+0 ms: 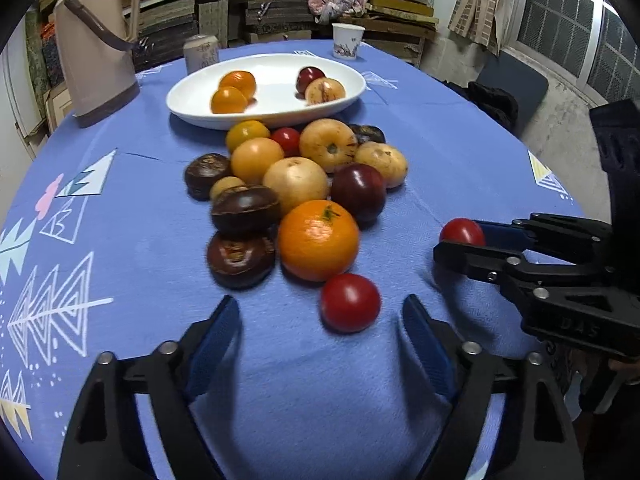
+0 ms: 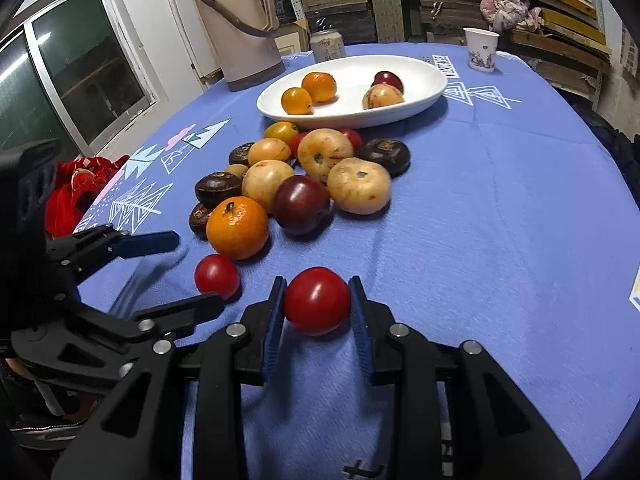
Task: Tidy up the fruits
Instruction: 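Grasp a red tomato with the right tool while the left grasps another red tomato, then place both red tomatoes on the white plate and open both tools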
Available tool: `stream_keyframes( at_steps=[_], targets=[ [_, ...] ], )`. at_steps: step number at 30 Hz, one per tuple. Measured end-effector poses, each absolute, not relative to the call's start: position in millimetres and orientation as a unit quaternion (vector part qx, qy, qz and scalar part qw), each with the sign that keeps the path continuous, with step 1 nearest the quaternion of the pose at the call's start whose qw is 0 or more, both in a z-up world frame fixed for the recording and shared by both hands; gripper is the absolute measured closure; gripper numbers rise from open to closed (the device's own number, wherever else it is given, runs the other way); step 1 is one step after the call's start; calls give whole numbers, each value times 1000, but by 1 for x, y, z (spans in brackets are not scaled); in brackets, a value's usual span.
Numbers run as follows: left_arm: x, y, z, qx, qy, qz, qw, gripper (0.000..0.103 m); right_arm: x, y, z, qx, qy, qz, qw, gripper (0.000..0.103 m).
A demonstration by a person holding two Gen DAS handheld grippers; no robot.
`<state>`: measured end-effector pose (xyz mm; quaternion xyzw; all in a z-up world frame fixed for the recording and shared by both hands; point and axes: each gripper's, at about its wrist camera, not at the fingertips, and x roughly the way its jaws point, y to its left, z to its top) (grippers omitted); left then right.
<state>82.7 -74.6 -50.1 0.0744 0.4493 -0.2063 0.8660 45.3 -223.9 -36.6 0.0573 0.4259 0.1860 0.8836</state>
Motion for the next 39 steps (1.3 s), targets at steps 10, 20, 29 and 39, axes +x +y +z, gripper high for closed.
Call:
stream_keyframes(
  at_steps=[10, 20, 29, 39],
  targets=[
    [87, -83, -56, 74, 451, -210, 864, 71, 38, -231, -36, 63, 422, 186, 885, 73],
    [80, -48, -24, 53, 420, -201, 883, 71, 36, -228, -26, 56, 411, 186, 891, 73],
    [106, -37, 13, 57, 393, -194, 897, 71, 49, -221, 6, 33, 385, 187, 903, 72],
    [182, -53, 32, 58, 382, -174, 906, 71, 122, -194, 50, 1, 355, 194, 914, 72]
  ],
)
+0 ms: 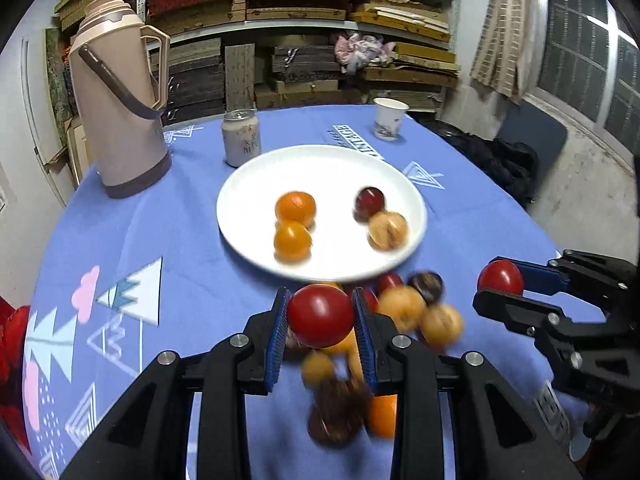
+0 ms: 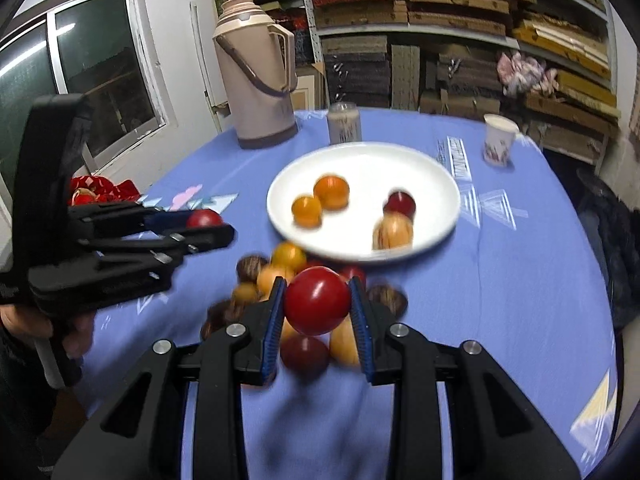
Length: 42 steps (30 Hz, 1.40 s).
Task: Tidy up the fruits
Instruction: 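Place both red tomatoes on the white plate and open both tools, then withdraw both open tools from the plate toward the fruit pile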
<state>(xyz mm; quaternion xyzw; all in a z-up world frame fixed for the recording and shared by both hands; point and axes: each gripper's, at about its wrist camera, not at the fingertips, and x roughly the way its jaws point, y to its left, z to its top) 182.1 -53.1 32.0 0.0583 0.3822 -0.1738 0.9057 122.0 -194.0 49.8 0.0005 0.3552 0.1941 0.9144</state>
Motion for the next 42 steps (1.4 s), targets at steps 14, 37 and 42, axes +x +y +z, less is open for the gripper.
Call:
stream_keyframes(
  at_steps=[14, 37, 42],
  targets=[
    [283, -59, -6, 33, 425, -130, 895, 71, 242, -166, -1, -3, 420, 181, 889, 72],
    [206, -47, 24, 47, 382, -132, 914, 14, 162, -248, 22, 184, 364, 151, 900, 10],
    [173, -43, 19, 49, 380, -137, 913, 14, 131, -262, 11, 237, 373, 154, 884, 8]
  ],
)
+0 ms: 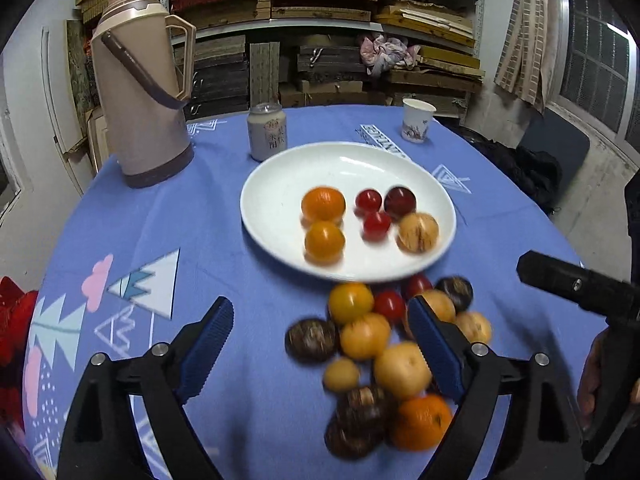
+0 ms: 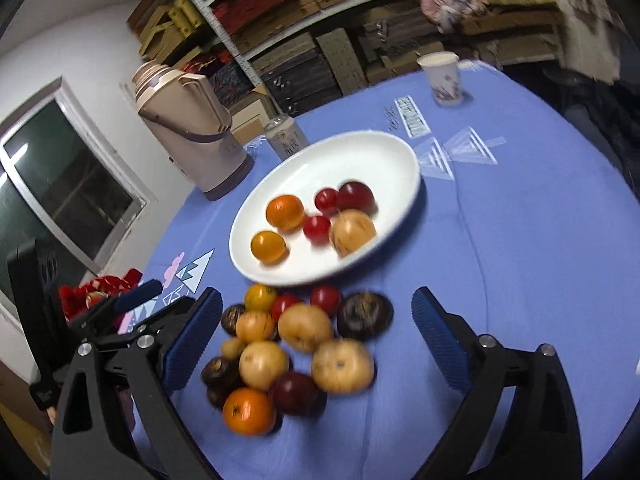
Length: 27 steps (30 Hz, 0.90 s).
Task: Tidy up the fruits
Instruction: 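Withdraw both open tools from the plate toward the fruit pile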
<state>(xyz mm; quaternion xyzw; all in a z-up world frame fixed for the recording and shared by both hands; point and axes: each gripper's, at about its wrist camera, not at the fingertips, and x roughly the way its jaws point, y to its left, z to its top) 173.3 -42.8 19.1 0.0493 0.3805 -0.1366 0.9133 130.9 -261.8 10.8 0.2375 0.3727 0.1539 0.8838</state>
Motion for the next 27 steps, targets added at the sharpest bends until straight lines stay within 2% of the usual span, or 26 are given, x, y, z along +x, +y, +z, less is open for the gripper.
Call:
stream_keyframes(
  at_steps=[2, 5, 10, 13, 16, 19, 27],
  targets=[
    [160, -41, 13, 47, 383, -148, 911, 14, 119, -264, 3, 253, 378, 158, 877, 8],
    [149, -35, 5, 30, 387, -151, 909, 14, 100, -253, -4, 219, 384, 173, 880, 6],
    [123, -25, -6, 24, 370, -141, 918, 14, 60, -228, 2, 77, 345, 157, 922, 5],
    [110, -24, -11, 44, 357, -129, 924, 14, 48, -218, -1, 25, 350, 140, 926, 5],
    [101, -27, -15, 63, 360, -141, 920, 13, 45, -214, -7, 20, 367, 142, 919, 5],
    [92, -30, -17, 81, 356, -145, 920, 5, 51, -216, -11, 32, 383, 132, 914, 5],
    [99, -36, -39, 85, 397, -166, 899, 5, 59, -224, -22, 52, 409, 112, 904, 5]
  ],
)
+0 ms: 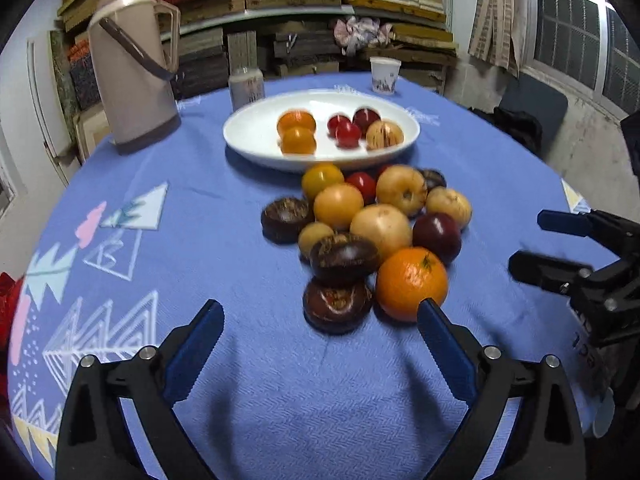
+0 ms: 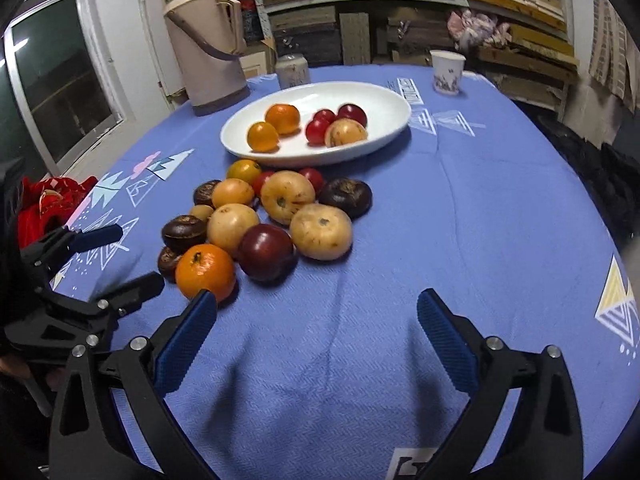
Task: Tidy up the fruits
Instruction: 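Withdraw both open tools from the plate toward the fruit pile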
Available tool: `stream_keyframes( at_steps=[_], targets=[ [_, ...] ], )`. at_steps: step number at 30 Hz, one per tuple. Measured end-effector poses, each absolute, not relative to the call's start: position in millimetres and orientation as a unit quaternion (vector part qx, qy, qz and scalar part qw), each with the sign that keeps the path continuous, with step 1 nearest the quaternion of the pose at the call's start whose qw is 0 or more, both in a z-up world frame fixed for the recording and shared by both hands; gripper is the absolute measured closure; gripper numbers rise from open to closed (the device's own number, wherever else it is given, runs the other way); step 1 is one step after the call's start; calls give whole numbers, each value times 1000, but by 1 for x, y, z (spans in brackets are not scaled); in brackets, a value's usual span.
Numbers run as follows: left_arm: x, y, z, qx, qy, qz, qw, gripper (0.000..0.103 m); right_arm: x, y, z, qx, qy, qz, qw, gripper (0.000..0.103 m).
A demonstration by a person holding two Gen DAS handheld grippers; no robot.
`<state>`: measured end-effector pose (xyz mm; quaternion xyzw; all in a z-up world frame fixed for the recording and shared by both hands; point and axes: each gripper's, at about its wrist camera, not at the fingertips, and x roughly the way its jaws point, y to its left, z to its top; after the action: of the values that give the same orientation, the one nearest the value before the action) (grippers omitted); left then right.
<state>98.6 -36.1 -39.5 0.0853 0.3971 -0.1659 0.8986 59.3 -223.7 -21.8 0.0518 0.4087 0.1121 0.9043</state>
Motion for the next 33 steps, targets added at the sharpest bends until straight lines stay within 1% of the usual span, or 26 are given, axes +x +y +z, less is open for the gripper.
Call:
stream_keyframes(
  at_steps=[3, 16, 22, 24, 26, 29, 33],
  targets=[
    [103, -37, -47, 82, 414, -173, 890, 5, 60, -227, -24, 57, 411, 108, 903, 5],
    [104, -25, -49, 73, 419, -183, 886, 5, 58, -227, -28, 76, 421, 113, 897, 5],
    [109, -23, -53, 63, 432, -166, 884, 6, 59, -239, -32, 114, 419, 104, 895, 5],
    [111, -23, -54, 63, 437, -166, 882, 9, 57, -240, -32, 122, 414, 107, 895, 5],
    [115, -22, -57, 56, 447, -168, 877, 20, 56, -240, -33, 129, 414, 115, 894, 5],
    [117, -19, -58, 49, 445, -161, 879, 25, 55, -237, -33, 128, 415, 118, 893, 5],
    [118, -28, -58, 72, 444, -165, 878, 32, 54, -232, -32, 121, 415, 126, 893, 5]
  ],
)
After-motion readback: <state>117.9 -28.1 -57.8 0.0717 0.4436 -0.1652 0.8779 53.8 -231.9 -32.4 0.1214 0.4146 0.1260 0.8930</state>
